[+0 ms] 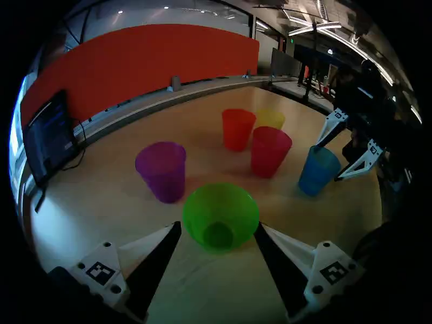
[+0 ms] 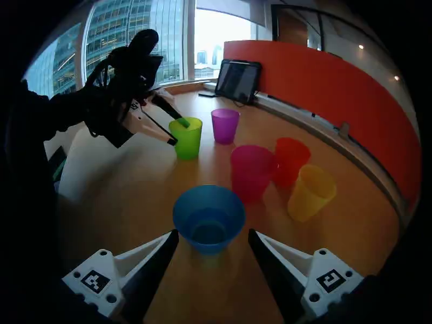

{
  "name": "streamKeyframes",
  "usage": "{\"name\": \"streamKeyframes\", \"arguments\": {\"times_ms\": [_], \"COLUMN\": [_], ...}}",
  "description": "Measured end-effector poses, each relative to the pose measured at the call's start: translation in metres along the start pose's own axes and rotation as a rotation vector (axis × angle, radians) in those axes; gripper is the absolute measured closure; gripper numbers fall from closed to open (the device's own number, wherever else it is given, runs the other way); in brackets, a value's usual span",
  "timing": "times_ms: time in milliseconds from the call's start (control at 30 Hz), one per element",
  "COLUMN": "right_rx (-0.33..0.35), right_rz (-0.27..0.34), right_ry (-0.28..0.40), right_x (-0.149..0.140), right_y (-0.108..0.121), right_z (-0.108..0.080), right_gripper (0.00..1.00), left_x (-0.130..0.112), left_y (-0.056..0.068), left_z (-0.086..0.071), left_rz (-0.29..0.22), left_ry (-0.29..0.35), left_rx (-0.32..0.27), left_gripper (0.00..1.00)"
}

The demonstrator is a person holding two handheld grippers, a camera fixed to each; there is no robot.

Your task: Pour water

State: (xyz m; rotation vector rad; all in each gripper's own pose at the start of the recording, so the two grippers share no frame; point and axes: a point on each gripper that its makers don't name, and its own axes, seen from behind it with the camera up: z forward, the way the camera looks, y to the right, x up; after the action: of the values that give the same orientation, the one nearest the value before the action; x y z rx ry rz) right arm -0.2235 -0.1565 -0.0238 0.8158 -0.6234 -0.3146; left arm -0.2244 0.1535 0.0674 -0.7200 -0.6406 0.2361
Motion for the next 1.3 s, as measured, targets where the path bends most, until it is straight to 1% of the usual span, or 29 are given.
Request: {"name": "streamKeyframes", "arguments": {"times_ms": [167,333,400,467,533,600,667,767,967,1200,1267,1300], "right_rx": [0.005,0.009,0.01,0.012,0.013,0.014,0.015,0.016,0.025,0.029,0.028,0.026], "right_rz": [0.004,0.006,0.007,0.009,0.009,0.009,0.008,0.005,0.009,0.006,0.004,0.003], "right_ry": [0.0,0.001,0.002,0.003,0.005,0.006,0.006,0.008,0.014,0.021,0.022,0.022], "right_x": [-0.001,-0.002,-0.001,0.0,0.0,0.001,0.001,0.002,0.005,0.009,0.01,0.01], "right_y": [-0.001,0.0,0.0,-0.001,-0.001,-0.001,-0.002,-0.002,-0.004,-0.007,-0.007,-0.007], "right_z": [0.007,0.008,0.008,0.008,0.008,0.008,0.009,0.009,0.014,0.02,0.021,0.021], "right_gripper": [0.0,0.0,0.0,0.0,0.0,0.0,0.0,0.0,0.0,0.01,0.08,0.09], "left_x": [0.003,0.005,0.005,0.004,0.003,0.003,0.004,0.003,0.004,0.005,0.006,0.006], "left_y": [0.001,0.001,0.002,0.003,0.003,0.002,0.002,0.002,0.002,0.004,0.005,0.005], "left_z": [0.007,0.009,0.01,0.012,0.014,0.015,0.015,0.014,0.011,0.008,0.006,0.005], "left_rz": [0.002,0.006,0.003,-0.005,-0.015,-0.024,-0.033,-0.031,-0.003,0.004,0.008,0.009], "left_ry": [0.0,0.004,0.0,-0.006,-0.01,-0.011,-0.008,-0.007,-0.001,0.001,0.004,0.006], "left_rx": [-0.006,-0.003,-0.008,-0.012,-0.012,-0.012,-0.015,-0.018,-0.006,-0.006,-0.005,-0.005], "left_gripper": [0.01,0.01,0.03,0.1,0.13,0.14,0.14,0.14,0.14,0.14,0.14,0.14]}}
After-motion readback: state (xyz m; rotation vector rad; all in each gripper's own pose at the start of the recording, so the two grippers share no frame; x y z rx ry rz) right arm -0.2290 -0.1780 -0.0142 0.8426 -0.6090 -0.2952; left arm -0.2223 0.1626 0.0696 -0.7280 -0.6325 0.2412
